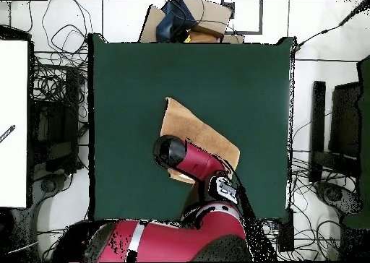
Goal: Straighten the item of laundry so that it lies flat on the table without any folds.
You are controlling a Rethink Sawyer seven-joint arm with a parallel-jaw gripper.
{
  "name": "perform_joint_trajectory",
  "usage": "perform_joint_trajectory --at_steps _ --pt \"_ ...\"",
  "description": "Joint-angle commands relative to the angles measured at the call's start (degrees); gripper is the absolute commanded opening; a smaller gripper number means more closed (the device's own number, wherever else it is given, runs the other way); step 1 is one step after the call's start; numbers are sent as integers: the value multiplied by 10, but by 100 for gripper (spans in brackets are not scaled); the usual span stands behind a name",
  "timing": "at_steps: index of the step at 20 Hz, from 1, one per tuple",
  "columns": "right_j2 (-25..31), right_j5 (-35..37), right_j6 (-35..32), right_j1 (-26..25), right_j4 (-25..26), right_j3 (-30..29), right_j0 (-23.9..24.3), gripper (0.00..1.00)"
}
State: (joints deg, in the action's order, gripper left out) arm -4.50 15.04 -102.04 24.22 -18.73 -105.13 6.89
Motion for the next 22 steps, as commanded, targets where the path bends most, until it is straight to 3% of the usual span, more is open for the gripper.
perform_joint_trajectory --at_steps 1,11,22 --pt "24 -48 -66 -42 24 45 10 0" --pt "44 -62 -91 -38 16 14 -10 0" --pt "35 -64 -79 -80 21 44 -32 0"
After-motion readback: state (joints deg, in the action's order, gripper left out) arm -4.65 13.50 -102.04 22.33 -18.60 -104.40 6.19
